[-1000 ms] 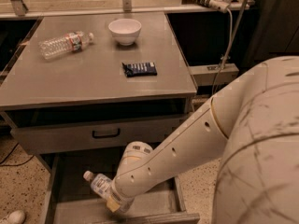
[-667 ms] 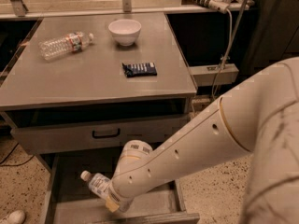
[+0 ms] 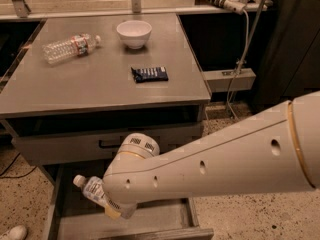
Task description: Pick blue plastic bottle from middle drawer and place on counter
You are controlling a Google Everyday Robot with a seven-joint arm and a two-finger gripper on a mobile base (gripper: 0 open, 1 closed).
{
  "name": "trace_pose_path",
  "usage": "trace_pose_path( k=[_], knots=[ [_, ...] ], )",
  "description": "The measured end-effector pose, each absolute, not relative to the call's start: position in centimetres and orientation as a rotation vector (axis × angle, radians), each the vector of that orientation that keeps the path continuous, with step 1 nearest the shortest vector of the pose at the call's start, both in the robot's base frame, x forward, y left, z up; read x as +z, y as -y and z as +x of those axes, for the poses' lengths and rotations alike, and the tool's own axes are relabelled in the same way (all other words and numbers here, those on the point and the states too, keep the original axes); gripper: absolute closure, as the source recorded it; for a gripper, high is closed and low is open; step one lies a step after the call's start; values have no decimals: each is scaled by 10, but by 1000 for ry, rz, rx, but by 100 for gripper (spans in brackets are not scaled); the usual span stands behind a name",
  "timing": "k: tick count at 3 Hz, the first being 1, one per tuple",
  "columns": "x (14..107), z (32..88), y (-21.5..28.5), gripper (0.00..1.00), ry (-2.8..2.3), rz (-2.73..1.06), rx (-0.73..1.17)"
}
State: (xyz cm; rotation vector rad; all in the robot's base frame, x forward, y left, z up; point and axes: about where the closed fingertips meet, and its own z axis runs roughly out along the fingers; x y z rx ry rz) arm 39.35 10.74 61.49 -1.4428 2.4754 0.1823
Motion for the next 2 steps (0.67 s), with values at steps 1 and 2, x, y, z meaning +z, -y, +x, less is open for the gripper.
trace_pose_path(
  k=[1,2],
  knots=[
    [615,394,-107,100,-2475,-1443,182],
    [641,401,-105,100,-2421,-1427,199]
  ],
)
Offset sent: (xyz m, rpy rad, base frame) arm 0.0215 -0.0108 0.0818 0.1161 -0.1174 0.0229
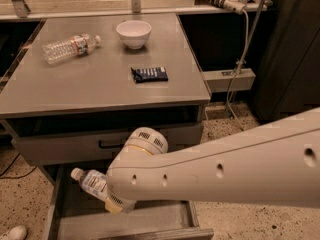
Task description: Pick blue plastic bottle from middle drawer and place on counter
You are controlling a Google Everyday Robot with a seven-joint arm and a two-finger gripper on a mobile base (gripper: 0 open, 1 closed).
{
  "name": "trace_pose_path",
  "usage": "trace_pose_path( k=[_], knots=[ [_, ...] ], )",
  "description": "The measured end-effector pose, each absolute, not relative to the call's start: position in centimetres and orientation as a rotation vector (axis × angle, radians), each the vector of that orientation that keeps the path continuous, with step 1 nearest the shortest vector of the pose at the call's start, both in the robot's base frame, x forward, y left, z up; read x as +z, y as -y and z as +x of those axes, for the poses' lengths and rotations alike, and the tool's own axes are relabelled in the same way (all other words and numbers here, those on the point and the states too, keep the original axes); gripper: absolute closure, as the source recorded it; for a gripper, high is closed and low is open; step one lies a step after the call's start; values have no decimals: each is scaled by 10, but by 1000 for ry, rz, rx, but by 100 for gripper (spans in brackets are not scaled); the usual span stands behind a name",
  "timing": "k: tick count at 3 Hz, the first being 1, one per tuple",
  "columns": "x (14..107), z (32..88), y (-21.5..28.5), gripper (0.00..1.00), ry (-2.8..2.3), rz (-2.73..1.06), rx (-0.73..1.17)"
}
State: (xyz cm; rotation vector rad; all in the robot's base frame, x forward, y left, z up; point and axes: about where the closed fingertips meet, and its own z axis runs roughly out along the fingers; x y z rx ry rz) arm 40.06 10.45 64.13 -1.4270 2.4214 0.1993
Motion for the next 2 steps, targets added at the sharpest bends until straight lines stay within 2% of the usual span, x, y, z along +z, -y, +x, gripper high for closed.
trace_pose_path(
  k=[2],
  knots=[
    [748,421,-119,100,-2251,-1461,153]
  ],
)
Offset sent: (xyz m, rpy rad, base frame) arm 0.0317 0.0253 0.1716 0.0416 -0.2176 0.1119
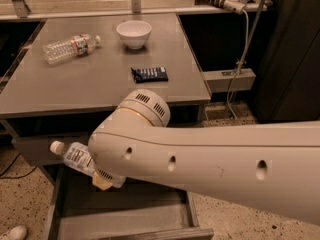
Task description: Pick blue plastic bottle from middle drawer and place on counter
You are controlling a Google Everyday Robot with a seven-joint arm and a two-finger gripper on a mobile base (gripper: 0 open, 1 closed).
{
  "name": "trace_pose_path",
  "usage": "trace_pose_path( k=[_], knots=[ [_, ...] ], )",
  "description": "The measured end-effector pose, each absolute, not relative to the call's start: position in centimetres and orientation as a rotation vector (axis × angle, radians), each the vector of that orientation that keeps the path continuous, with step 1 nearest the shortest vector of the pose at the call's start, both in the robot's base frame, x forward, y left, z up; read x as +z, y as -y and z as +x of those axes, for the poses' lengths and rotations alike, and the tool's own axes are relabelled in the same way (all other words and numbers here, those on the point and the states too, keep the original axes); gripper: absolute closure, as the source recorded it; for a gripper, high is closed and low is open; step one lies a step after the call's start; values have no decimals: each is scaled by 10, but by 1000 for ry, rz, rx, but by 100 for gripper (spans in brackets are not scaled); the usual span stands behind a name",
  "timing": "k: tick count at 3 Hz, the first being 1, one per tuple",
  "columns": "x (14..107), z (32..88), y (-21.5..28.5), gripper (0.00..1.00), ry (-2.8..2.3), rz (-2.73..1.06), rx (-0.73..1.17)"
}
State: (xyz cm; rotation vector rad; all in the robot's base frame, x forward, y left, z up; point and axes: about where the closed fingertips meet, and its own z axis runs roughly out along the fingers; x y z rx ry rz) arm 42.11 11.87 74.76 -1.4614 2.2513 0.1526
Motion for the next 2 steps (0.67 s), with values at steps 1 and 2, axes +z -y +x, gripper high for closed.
trace_pose_path(
  k=[1,2],
  knots=[
    [748,421,-119,100,-2251,-1463,151],
    [774,438,-125,100,-2224,-1448,107]
  ],
)
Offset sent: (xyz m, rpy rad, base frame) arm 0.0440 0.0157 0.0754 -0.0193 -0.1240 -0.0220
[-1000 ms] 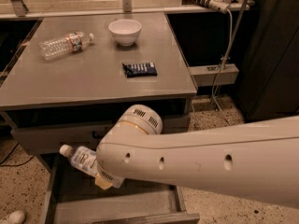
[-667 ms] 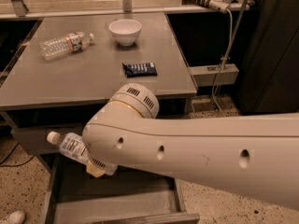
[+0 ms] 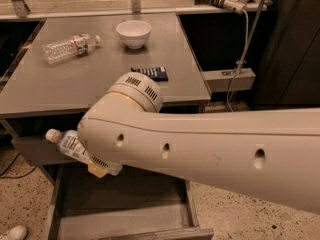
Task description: Pick blue plastic bottle from middle drawer and place on counter
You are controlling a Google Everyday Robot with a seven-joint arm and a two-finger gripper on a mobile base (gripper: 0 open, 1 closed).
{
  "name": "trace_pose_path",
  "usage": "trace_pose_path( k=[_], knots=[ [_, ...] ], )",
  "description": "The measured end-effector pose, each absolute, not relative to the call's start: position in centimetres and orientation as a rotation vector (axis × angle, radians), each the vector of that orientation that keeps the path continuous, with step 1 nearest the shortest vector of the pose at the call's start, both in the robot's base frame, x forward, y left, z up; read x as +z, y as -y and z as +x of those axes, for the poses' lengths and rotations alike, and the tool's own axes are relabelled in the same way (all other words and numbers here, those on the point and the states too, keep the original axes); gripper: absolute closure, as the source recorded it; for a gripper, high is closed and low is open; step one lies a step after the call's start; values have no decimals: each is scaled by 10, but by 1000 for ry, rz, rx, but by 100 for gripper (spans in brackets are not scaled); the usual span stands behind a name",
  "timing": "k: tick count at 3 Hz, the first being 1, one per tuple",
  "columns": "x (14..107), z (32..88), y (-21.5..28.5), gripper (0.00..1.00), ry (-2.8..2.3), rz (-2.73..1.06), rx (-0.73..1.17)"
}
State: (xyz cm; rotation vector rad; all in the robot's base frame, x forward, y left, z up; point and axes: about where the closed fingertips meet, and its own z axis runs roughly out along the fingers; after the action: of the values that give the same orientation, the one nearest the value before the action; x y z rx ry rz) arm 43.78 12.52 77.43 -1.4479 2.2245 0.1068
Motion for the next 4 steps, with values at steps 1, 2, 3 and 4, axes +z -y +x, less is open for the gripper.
trace_pose_path(
  k=[1,2,3,4],
  knots=[
    [808,464,-131,100,-2208,-1435,60],
    [845,491,-137,100,-2192,-1430,4],
    [892,516,-147,100,-2150,-1430,-54],
    [885,516,-149,100,-2148,-1442,-40]
  ],
)
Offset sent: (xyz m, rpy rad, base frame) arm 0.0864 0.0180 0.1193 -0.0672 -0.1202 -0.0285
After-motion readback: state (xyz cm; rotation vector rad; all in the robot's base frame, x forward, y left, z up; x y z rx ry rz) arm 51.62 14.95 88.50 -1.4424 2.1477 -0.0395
